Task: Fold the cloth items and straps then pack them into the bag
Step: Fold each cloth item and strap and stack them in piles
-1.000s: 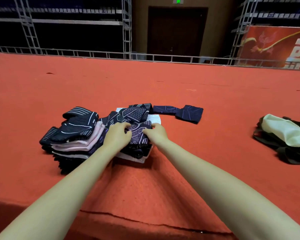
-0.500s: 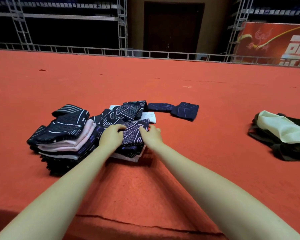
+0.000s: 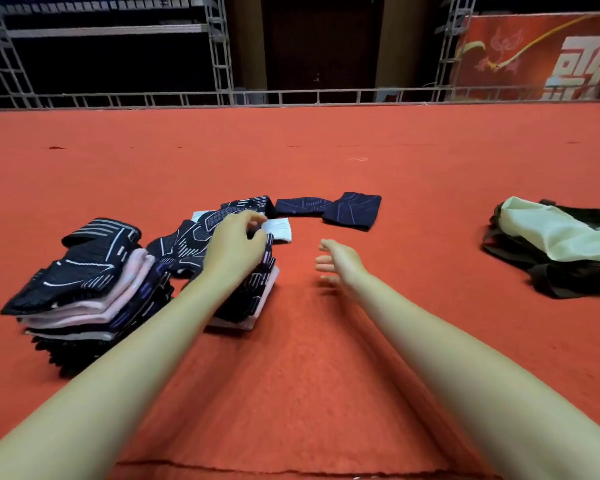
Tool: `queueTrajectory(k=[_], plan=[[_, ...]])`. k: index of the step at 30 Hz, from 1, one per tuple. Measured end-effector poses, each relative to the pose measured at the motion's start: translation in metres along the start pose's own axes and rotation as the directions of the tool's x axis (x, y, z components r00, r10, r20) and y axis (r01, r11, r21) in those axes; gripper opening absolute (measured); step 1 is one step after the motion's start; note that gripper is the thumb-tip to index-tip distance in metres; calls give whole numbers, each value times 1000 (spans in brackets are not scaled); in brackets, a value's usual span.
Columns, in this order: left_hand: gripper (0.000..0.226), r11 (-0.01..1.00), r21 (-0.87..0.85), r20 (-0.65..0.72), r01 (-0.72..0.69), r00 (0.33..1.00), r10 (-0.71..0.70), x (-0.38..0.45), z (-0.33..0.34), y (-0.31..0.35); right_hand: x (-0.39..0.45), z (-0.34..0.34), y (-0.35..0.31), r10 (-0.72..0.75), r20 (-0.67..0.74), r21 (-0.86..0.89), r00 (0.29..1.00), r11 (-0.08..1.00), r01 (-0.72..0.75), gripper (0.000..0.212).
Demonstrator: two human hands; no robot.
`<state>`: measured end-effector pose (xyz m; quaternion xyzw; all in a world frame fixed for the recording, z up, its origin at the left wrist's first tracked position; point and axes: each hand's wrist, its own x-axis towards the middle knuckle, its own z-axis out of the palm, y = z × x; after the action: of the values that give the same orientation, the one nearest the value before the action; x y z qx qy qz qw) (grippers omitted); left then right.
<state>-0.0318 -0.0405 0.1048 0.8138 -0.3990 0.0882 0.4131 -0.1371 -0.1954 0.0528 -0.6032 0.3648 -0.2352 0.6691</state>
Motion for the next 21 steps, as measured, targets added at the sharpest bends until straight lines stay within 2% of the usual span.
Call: queueTrajectory(k=[4,6,8,10,12,15,18,21], plan=[[23,999,-32,114,40,993,-37,16,11,8,22,-48,6,-54,-68,-179,996,983,41,13],[20,991,-82,140,107,986,-95,26,15,7,37,-61,8,-104,-100,-263,990,962,74,13],[18,990,-90,144,109,985,-95,39,21,6,59,-67,6,-174,-126,-386,977,916,113,12],[18,992,-72,151,101,985,-90,52,26,2,91,-70,2,-297,-119,-592,947,787,173,16],[16,990,-61,143,126,983,-117,60,34,-10,125,-71,-5,-428,-92,-768,899,605,209,28],[9,981,-60,156,184,973,-173,54,51,-35,178,-79,-3,-485,-67,-910,872,389,146,45],[11,978,-93,132,187,976,-174,49,62,-48,215,-92,9,-414,-168,-922,894,388,7,44],[11,975,-105,131,195,975,-181,52,63,-49,226,-92,10,-490,-133,-947,861,319,35,25]])
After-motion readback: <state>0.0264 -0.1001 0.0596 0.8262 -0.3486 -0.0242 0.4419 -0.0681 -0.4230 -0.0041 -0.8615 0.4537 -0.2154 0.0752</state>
